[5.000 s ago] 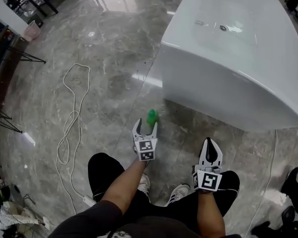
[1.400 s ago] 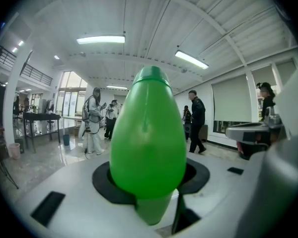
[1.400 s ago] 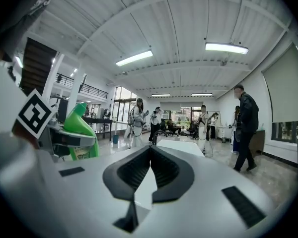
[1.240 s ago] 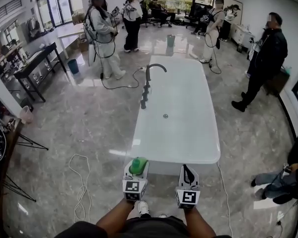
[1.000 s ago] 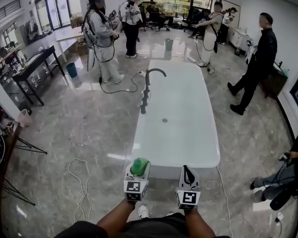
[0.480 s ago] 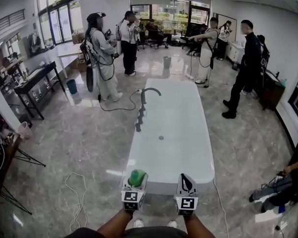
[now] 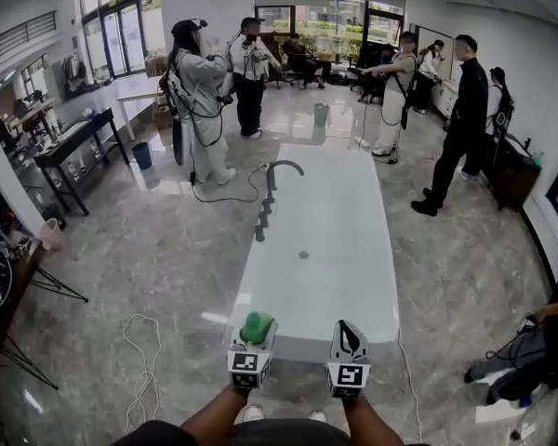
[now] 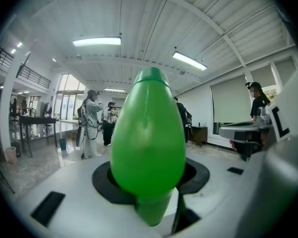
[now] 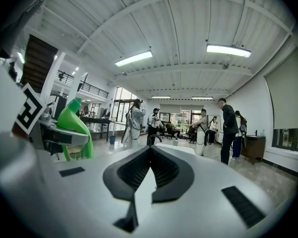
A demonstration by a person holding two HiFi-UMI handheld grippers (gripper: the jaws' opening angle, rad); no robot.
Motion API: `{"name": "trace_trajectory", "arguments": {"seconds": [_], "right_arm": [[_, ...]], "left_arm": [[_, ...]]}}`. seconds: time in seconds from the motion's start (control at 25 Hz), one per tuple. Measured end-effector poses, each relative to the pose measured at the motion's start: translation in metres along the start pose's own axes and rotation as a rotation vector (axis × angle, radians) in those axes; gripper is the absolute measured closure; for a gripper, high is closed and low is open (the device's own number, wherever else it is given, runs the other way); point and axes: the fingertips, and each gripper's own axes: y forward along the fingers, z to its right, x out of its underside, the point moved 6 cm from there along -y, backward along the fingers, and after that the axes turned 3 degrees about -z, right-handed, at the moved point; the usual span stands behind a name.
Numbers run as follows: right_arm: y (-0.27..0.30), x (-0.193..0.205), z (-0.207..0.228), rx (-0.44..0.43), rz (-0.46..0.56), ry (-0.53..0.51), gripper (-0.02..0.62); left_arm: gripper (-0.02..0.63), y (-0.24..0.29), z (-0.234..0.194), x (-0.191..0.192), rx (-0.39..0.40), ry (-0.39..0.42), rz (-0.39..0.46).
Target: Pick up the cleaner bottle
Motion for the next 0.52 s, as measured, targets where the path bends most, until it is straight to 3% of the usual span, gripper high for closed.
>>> {"name": "trace_trajectory", "arguments": {"seconds": [0.52], "right_arm": [[-0.019,0.004,0.011,0.017,0.000,0.008,0.578]], "left_arm": [[0.420,-0.008,0.018,-0.004,0.008,-0.001,0.010]]}}
